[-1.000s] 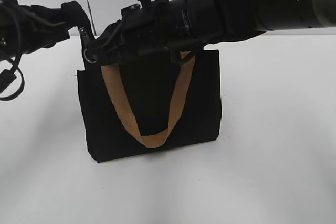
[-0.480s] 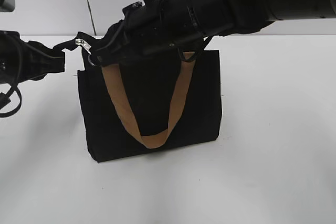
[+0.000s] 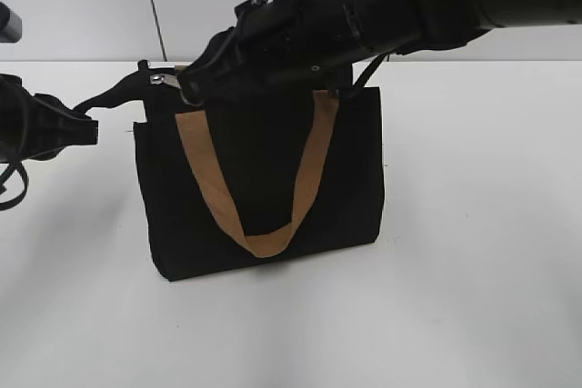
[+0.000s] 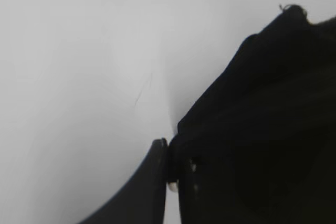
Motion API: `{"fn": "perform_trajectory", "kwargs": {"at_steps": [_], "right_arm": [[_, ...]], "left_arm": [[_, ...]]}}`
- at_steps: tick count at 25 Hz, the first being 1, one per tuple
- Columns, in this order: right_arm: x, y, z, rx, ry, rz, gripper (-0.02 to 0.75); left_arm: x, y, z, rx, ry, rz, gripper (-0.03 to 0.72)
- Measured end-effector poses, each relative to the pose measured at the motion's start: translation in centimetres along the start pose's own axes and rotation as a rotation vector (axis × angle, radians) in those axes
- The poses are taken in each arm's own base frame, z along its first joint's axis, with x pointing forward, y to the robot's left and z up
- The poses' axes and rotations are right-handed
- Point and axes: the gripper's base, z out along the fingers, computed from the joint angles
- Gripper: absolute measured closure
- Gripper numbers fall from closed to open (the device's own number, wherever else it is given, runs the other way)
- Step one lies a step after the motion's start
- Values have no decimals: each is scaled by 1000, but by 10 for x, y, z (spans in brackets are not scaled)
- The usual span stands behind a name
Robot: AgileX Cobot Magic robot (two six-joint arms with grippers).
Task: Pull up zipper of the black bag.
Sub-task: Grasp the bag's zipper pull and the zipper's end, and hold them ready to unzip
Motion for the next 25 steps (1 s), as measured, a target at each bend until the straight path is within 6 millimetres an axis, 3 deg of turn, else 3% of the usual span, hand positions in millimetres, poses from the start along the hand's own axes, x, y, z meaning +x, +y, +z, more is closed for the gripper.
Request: {"fn": "perform_trajectory", "kwargs": {"at_steps": [13, 25], "right_arm": [[4, -43, -25, -25, 4, 115, 739], [16, -92, -67, -75, 9, 262, 739]], "left_arm": [[1, 1, 0, -7, 14, -3, 667], [2, 1, 0, -11, 24, -6, 667]]}}
